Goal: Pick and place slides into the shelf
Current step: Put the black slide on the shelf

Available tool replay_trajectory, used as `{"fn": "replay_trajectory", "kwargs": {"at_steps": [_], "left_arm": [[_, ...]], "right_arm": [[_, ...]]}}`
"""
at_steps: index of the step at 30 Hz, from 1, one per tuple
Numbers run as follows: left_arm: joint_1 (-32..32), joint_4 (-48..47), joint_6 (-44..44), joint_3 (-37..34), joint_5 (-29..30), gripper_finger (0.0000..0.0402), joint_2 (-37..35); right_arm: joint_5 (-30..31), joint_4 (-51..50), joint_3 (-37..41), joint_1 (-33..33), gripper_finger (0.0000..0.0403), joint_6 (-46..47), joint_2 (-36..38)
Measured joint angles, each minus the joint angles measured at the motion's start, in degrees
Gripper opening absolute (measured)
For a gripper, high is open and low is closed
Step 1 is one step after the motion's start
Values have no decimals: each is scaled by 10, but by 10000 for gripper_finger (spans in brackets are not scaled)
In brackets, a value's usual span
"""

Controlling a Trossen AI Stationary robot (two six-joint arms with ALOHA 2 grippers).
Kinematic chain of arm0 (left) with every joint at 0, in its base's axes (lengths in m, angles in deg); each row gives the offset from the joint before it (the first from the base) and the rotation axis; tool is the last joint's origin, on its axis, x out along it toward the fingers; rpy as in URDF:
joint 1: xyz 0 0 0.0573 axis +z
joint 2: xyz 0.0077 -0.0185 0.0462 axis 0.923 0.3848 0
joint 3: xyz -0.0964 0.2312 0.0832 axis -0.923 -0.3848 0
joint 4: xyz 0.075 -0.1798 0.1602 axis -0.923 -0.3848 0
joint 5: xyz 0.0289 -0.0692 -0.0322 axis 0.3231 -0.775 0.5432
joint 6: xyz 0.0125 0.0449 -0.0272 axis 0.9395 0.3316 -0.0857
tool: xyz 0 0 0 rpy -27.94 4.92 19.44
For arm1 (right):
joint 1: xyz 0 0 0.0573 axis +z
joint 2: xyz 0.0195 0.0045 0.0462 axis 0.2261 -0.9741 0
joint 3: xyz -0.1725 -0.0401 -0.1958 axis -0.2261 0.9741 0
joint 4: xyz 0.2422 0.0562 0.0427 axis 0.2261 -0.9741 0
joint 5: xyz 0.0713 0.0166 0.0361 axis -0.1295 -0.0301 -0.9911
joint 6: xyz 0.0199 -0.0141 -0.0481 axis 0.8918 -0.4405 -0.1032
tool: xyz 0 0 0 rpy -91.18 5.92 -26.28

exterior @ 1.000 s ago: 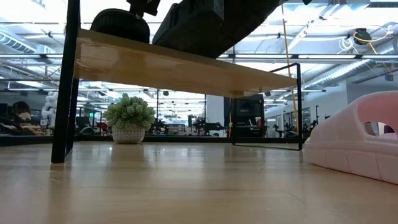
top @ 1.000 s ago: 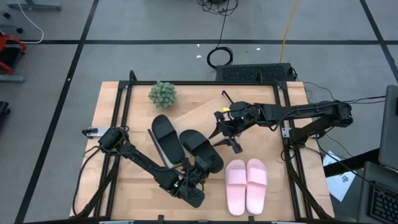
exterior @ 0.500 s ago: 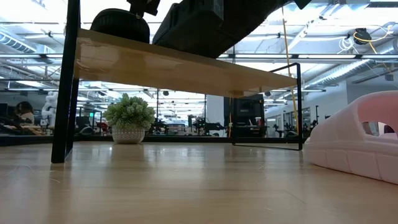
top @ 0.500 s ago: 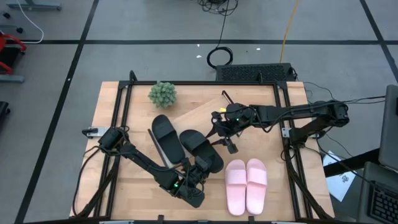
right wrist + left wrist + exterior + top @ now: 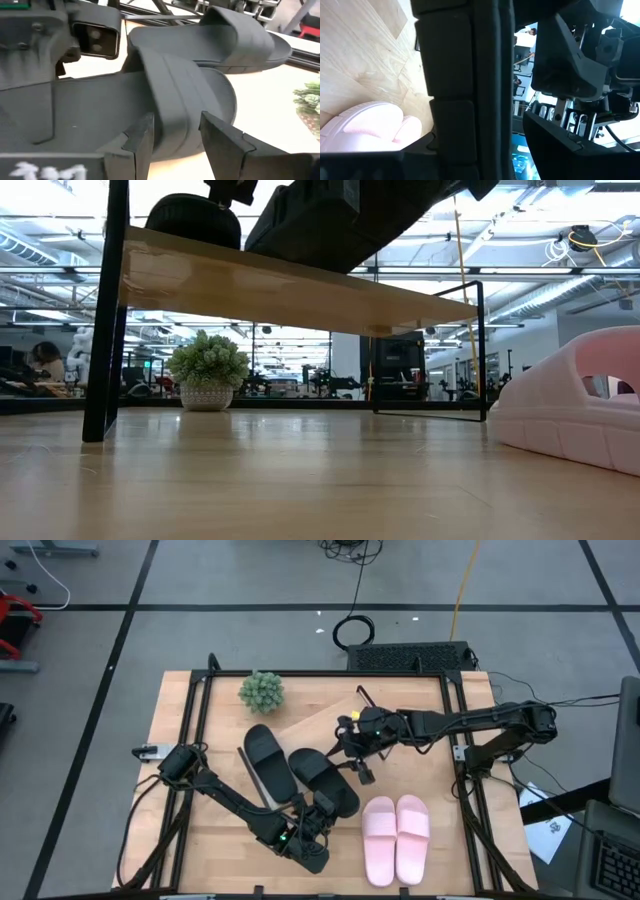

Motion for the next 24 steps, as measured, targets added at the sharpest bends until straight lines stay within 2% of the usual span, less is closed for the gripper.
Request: {"fn": "replay_trajectory", "kwargs": {"at_steps": [24], "left_arm": [[0,1,7,0,0,201,0]], "right_arm": [[54,6,-1,-3,144,1,-33]]}}
